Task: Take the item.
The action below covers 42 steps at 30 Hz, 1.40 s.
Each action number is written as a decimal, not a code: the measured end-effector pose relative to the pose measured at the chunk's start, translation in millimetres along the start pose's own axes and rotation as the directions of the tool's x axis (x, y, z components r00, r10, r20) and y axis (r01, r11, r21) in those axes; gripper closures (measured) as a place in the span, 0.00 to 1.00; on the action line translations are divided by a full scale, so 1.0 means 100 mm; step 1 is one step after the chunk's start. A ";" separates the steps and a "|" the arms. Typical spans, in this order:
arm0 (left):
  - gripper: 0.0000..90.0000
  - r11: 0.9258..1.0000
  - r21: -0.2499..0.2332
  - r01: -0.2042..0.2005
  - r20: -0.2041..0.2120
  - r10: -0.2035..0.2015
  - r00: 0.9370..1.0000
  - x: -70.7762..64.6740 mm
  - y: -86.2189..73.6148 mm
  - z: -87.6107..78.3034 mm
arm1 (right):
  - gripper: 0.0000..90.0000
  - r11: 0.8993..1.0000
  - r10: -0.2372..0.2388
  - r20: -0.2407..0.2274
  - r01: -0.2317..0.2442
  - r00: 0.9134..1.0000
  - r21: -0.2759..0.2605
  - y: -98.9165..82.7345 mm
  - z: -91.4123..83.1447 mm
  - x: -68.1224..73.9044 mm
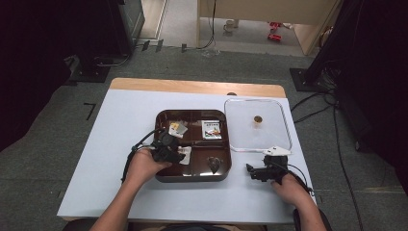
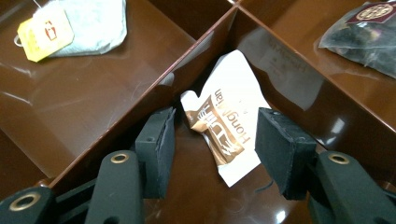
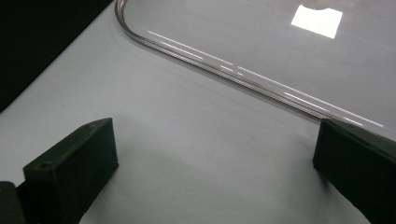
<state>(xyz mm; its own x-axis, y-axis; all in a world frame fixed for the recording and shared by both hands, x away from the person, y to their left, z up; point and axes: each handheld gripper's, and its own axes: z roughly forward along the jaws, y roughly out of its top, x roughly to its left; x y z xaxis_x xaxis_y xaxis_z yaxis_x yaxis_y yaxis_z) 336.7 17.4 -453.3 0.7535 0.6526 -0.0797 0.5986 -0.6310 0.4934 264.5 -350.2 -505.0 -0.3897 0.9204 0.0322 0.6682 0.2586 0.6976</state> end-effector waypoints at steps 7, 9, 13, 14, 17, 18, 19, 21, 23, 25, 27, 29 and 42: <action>0.56 0.999 0.049 0.011 0.003 -0.011 1.000 0.02 0.07 0.04 | 0.00 1.000 0.000 0.000 0.000 1.000 0.000 0.00 0.00 0.00; 0.56 0.999 0.052 0.006 -0.002 -0.006 1.000 0.02 0.07 0.05 | 0.00 1.000 0.000 0.000 0.000 1.000 0.000 0.00 0.00 0.00; 0.59 0.999 0.042 -0.035 -0.012 0.035 0.999 -0.01 0.07 0.05 | 0.00 1.000 0.000 0.000 0.000 1.000 0.000 0.00 0.00 0.00; 0.59 0.999 0.042 -0.035 -0.012 0.035 0.999 -0.01 0.07 0.05 | 0.00 1.000 0.000 0.000 0.000 1.000 0.000 0.00 0.00 0.00; 0.63 0.995 0.099 -0.026 0.005 0.026 1.000 0.00 0.08 0.09 | 0.00 1.000 0.000 0.000 0.000 1.000 0.000 0.00 0.00 0.00; 0.63 0.995 0.098 -0.018 0.014 0.016 1.000 0.01 0.08 0.09 | 0.00 1.000 0.000 0.000 0.000 1.000 0.000 0.00 0.00 0.00; 0.63 0.995 0.098 -0.018 0.014 0.016 1.000 0.01 0.08 0.09 | 0.00 1.000 0.000 0.000 0.000 1.000 0.000 0.00 0.00 0.00; 0.70 0.996 0.093 -0.002 0.028 0.000 1.000 0.03 0.07 0.08 | 0.00 1.000 0.000 0.000 0.000 1.000 0.000 0.00 0.00 0.00; 0.74 0.996 0.088 0.021 0.040 -0.025 0.999 0.06 0.06 0.08 | 0.00 1.000 0.000 0.000 0.000 1.000 0.000 0.00 0.00 0.00; 0.78 0.996 0.086 0.026 0.044 -0.030 0.999 0.06 0.06 0.08 | 0.00 1.000 0.000 0.000 0.000 1.000 0.000 0.00 0.00 0.00; 0.81 0.996 0.084 0.033 0.046 -0.037 0.998 0.06 0.05 0.07 | 0.00 1.000 -0.001 0.000 0.001 1.000 0.000 0.00 0.00 0.00; 0.84 0.996 0.078 0.052 0.056 -0.057 0.997 0.08 0.05 0.06 | 0.00 1.000 -0.001 0.000 0.001 1.000 0.000 0.00 0.00 0.00; 0.95 0.995 0.061 0.081 0.049 -0.084 0.995 0.10 0.03 0.04 | 0.00 1.000 -0.002 0.000 0.002 1.000 -0.002 0.00 0.00 0.00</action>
<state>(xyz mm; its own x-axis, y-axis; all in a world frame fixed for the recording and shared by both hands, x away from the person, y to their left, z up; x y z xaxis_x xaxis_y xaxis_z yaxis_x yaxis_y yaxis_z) 347.0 19.8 -456.0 0.7131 0.6819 -0.1629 0.6729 -0.6007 0.4317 264.7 -350.3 -505.1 -0.3917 0.9196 0.0308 0.6662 0.2603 0.6989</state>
